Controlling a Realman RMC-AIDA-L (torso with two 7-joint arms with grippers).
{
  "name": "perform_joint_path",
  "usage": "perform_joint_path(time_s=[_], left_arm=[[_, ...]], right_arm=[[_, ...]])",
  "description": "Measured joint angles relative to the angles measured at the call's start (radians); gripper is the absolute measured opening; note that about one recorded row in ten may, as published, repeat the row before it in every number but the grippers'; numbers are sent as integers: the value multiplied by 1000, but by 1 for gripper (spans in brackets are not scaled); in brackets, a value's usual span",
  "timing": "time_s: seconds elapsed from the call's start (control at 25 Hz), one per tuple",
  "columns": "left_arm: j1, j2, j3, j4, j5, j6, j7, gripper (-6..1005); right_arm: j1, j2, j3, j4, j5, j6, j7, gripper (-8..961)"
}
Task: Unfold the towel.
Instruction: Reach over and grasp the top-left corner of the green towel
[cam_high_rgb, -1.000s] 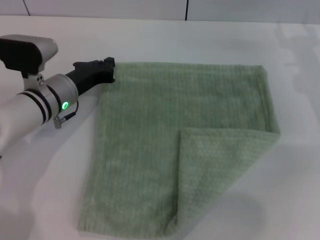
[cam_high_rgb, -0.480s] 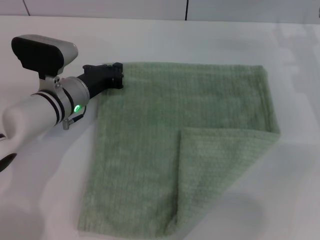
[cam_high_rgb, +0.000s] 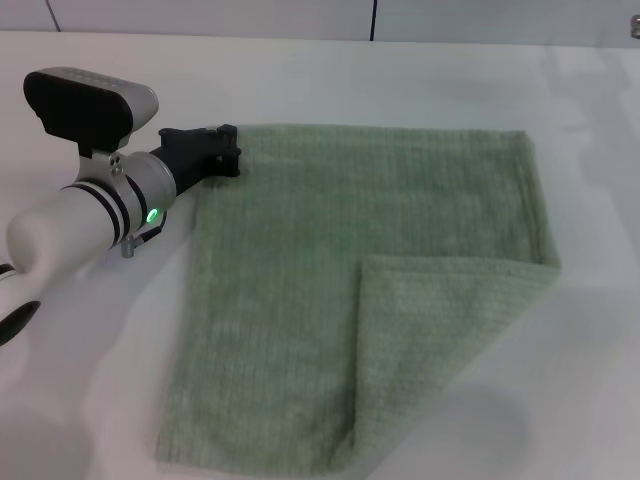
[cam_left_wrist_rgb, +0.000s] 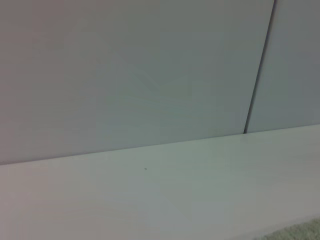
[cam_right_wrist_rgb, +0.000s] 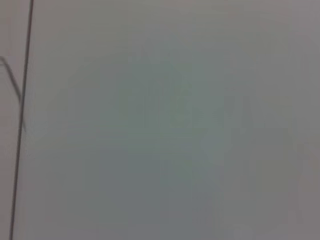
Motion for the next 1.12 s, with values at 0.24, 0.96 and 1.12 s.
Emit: perform_joint_path(time_s=[0.24, 0.96, 1.12], left_arm=[[0, 0, 0, 2, 0, 0, 0, 7], [-7, -2, 12, 4, 0, -20, 0, 7], [-7, -2, 13, 3, 0, -21, 0, 7]], right_arm=[[0, 2, -2, 0, 0, 0, 1, 712], [55, -5, -123, -20, 0, 161, 109, 713], [71, -5, -188, -48, 0, 234, 150, 713]])
